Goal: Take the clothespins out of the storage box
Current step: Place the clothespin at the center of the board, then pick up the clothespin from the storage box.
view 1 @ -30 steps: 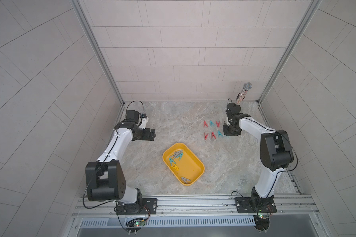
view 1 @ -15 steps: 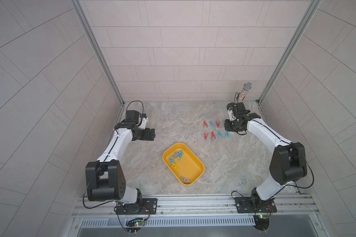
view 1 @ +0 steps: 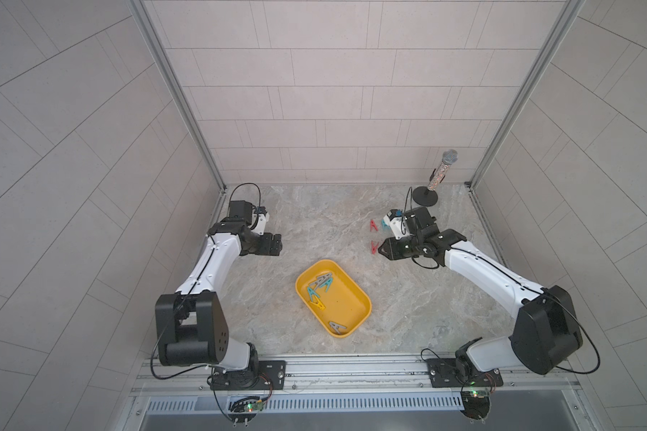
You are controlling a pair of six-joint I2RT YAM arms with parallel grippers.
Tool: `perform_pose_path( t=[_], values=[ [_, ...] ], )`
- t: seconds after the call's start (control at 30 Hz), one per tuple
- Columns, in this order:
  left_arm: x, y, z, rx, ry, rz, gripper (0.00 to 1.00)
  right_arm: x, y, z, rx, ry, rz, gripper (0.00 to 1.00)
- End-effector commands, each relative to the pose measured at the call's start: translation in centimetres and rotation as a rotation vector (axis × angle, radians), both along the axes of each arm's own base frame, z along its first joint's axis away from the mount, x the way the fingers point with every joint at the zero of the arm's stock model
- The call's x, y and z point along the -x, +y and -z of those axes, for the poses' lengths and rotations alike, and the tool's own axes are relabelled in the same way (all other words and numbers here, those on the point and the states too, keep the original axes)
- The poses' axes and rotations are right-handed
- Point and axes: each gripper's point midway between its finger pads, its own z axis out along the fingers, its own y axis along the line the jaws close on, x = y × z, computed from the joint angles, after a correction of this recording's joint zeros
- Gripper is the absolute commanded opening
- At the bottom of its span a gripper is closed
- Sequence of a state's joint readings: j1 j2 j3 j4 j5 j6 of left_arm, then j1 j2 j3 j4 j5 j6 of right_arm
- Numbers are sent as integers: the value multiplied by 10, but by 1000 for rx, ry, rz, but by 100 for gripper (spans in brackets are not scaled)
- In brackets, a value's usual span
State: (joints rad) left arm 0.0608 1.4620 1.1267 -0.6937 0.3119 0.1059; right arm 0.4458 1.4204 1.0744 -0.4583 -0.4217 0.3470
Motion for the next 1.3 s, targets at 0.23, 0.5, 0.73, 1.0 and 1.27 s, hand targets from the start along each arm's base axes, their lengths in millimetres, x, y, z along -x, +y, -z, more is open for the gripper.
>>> perform_pose_path(
  t=[0.23, 0.5, 0.73, 1.0, 1.27],
  values=[
    [3, 4, -5, -16, -11, -4, 99, 42, 78, 0, 21, -77, -166, 26],
    [3, 4, -4, -17, -9, -6, 99, 64, 123, 26, 72, -50, -249, 29],
    [2, 8, -2, -33, -7, -16, 99, 79, 155, 50, 136, -28, -360, 39],
    [1, 19, 2, -84, -4, -52, 99, 94, 188, 81, 215, 11, -490, 43],
    [0, 28, 5, -95, 5, -80, 99, 96, 200, 107, 258, 59, -532, 43]
  ],
)
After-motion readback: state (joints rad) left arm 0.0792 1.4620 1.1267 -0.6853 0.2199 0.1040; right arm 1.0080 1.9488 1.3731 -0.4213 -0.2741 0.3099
